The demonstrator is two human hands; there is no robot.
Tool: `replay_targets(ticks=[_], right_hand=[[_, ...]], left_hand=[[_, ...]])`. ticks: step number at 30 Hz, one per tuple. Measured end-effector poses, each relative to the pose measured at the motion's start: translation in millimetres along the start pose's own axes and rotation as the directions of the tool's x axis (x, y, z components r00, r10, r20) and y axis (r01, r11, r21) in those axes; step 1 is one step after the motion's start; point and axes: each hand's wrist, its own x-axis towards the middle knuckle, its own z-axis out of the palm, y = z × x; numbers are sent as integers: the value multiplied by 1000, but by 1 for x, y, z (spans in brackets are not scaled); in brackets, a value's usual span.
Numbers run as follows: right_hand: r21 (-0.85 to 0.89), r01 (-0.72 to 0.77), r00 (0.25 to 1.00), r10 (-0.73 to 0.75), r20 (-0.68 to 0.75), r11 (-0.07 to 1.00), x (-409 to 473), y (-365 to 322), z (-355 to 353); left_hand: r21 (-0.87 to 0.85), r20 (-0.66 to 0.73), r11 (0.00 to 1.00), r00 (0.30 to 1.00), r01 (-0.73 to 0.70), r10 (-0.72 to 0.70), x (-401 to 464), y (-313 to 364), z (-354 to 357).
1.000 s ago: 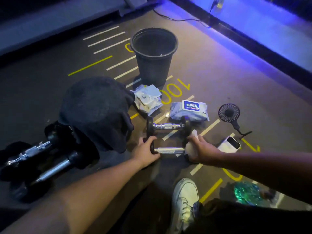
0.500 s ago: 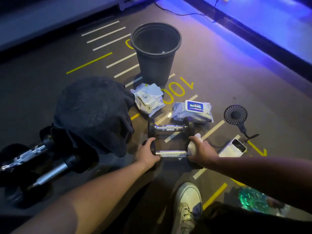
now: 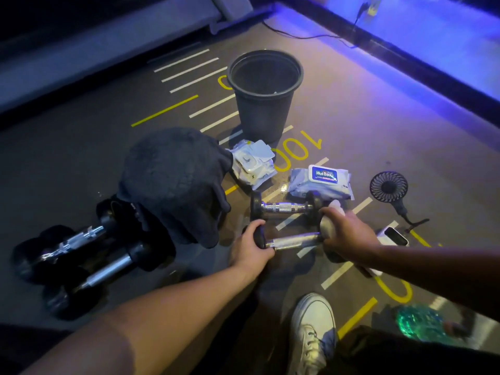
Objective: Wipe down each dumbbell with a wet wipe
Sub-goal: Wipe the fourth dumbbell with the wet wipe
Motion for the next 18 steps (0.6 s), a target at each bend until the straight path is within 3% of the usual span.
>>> replay_targets(ticks=[8,18], right_hand=[[-10,55,968,-56,-244,998,-26,-36,-107],[136,235,845,-133,-517,962,-47,-133,-170]], left_hand=[[-59,-82,980,979,-192,187,-6,83,-71],[93,-251,894,858,-439,447,-28,134,-215]])
